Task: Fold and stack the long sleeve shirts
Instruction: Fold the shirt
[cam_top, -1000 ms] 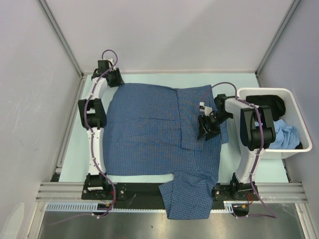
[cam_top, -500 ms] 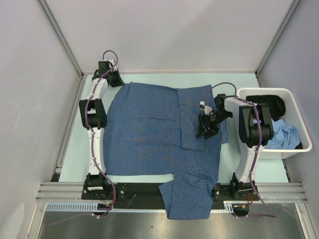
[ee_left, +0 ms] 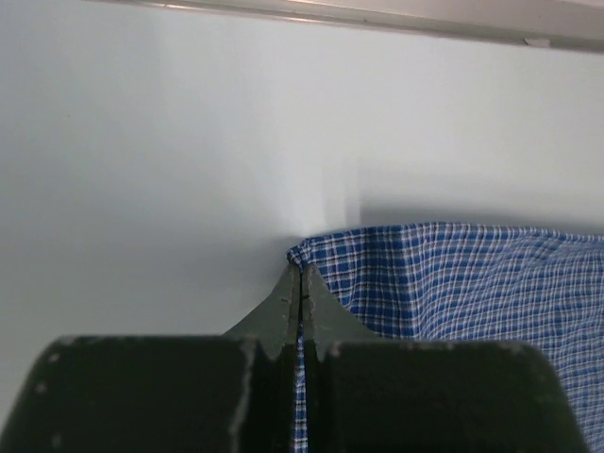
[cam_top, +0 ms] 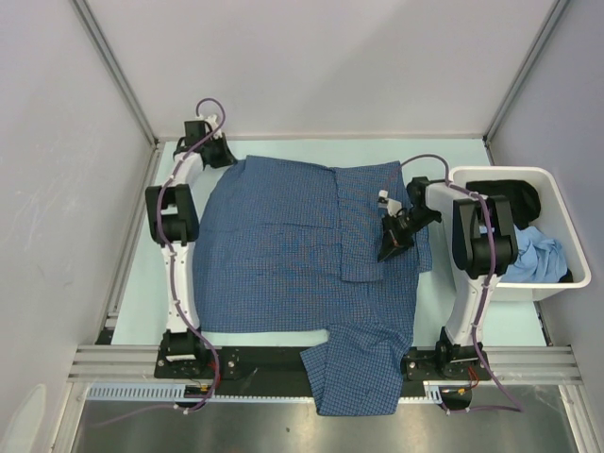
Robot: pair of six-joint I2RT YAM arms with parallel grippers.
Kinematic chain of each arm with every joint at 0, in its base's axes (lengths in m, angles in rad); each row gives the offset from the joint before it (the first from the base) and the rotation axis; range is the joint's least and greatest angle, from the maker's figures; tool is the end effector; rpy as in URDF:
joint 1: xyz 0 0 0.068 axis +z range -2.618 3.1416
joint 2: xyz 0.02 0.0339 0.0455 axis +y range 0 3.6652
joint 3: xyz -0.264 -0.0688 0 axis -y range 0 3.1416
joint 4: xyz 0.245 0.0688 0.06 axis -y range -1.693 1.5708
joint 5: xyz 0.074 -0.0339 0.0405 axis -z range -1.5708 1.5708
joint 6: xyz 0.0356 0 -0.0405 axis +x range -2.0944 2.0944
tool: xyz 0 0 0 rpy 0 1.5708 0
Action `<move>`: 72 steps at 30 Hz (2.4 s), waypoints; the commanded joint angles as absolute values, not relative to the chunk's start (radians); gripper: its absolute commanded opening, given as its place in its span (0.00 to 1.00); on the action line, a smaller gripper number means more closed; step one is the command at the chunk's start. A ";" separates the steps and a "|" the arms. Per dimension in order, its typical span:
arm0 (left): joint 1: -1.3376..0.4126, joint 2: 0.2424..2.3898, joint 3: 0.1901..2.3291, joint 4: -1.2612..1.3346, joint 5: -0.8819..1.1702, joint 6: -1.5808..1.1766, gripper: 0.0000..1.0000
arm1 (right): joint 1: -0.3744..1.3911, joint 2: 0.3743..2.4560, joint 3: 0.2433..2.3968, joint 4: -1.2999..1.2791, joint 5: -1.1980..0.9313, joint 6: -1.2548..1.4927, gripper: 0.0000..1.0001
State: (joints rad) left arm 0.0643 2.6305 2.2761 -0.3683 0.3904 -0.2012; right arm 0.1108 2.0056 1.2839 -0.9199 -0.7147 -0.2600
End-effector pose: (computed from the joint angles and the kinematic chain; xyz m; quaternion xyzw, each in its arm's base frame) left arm 0.5807 0.0238 0.1432 -0.0392 0.8968 -0.2040 0.3906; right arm 0.3429 0.0616 0.1355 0.1604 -0.9225 -0.3511 0.0070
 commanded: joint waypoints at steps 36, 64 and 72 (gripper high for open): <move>0.215 1.636 1.224 -0.422 0.810 1.063 0.00 | 0.061 1.103 1.489 -1.325 -0.777 -0.215 0.00; 0.238 1.410 1.105 -0.701 0.949 1.206 0.99 | 0.250 1.287 1.433 -1.258 -0.732 -0.298 0.00; 0.071 1.146 0.878 -0.468 0.937 0.907 0.99 | 0.304 1.520 1.454 -1.068 -0.822 -0.226 0.00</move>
State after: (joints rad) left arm 0.1455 1.2556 0.9901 -0.5892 0.8684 1.1007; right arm 0.2939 1.4429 1.4212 -1.2018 -0.7372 -0.2874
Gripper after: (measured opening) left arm 0.994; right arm 0.011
